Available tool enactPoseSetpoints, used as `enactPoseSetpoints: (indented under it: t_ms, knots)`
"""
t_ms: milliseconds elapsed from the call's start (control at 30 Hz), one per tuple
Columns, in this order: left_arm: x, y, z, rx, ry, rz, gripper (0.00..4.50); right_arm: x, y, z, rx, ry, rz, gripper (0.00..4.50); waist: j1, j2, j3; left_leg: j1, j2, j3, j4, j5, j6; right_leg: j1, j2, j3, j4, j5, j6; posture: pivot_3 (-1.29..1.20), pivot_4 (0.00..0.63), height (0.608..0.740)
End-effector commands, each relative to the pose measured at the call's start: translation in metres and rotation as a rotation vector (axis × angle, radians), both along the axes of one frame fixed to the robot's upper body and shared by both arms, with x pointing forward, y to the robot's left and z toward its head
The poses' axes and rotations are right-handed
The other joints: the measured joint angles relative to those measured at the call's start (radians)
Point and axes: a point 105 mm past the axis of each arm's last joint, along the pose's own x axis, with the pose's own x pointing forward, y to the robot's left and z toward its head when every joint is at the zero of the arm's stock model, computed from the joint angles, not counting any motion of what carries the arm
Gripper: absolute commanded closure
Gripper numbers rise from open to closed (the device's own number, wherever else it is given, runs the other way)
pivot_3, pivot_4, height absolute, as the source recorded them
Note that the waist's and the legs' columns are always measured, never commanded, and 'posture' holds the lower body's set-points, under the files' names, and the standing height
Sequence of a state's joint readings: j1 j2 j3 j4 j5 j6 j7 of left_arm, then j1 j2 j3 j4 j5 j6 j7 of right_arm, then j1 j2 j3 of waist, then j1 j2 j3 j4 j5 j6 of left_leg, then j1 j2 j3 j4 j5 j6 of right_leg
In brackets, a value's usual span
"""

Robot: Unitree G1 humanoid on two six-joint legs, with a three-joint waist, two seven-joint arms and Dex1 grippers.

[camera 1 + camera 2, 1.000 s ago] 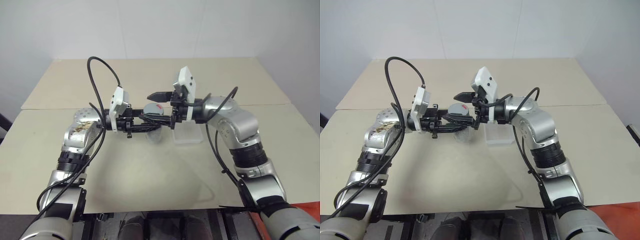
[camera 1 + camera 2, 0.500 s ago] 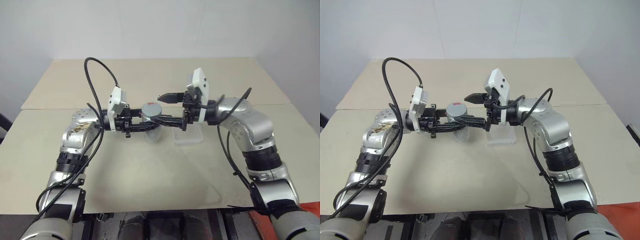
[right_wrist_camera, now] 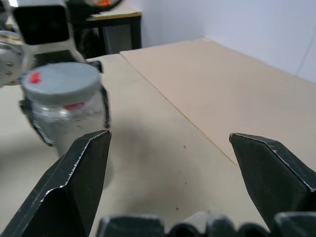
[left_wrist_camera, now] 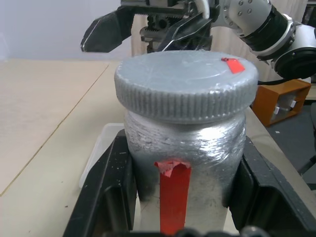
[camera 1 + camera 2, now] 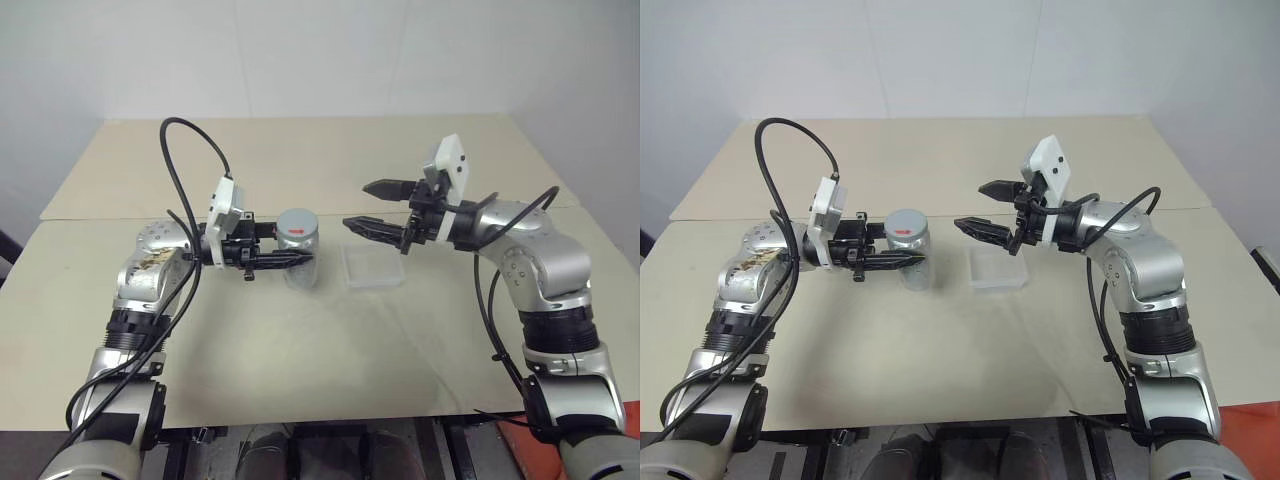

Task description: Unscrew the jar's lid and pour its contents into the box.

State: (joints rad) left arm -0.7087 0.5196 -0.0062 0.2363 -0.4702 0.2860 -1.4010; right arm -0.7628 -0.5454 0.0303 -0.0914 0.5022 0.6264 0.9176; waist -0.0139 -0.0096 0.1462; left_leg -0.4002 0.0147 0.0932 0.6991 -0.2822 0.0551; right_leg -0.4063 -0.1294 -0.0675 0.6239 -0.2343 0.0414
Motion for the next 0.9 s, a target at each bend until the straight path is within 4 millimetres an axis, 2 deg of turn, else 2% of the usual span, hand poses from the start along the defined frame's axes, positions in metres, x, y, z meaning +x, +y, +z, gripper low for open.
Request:
enactPoseSetpoints:
  t_ms: [33,233,467,900]
  knots:
    - [0.004,-0.006,0.01,-0.002,-0.052,0.0,2.49,-0.019,0.009,0.024,0.035,-0.064,0.085,0.02,0.001,0.0,0.0,0.0,0.0,0.0,0.0,0.0,0.0,0.0,0.0,0.0,0.0,0.0,0.0,0.0,0.15,0.74]
    - [0.006,-0.012,0.008,0.002,-0.061,-0.01,2.49,-0.031,0.032,0.028,0.023,-0.055,0.156,0.02,0.001,0.0,0.0,0.0,0.0,0.0,0.0,0.0,0.0,0.0,0.0,0.0,0.0,0.0,0.0,0.0,0.15,0.74]
    - [0.008,-0.012,0.006,0.021,-0.072,-0.011,2.49,-0.031,0.05,0.024,0.0,-0.04,0.174,0.02,0.001,0.0,0.0,0.0,0.0,0.0,0.0,0.0,0.0,0.0,0.0,0.0,0.0,0.0,0.0,0.0,0.15,0.74]
    - [0.007,-0.014,0.006,0.017,-0.078,-0.009,2.49,-0.024,0.063,0.016,-0.046,-0.018,0.164,0.02,0.0,0.0,0.0,0.0,0.0,0.0,0.0,0.0,0.0,0.0,0.0,0.0,0.0,0.0,0.0,0.0,0.15,0.74]
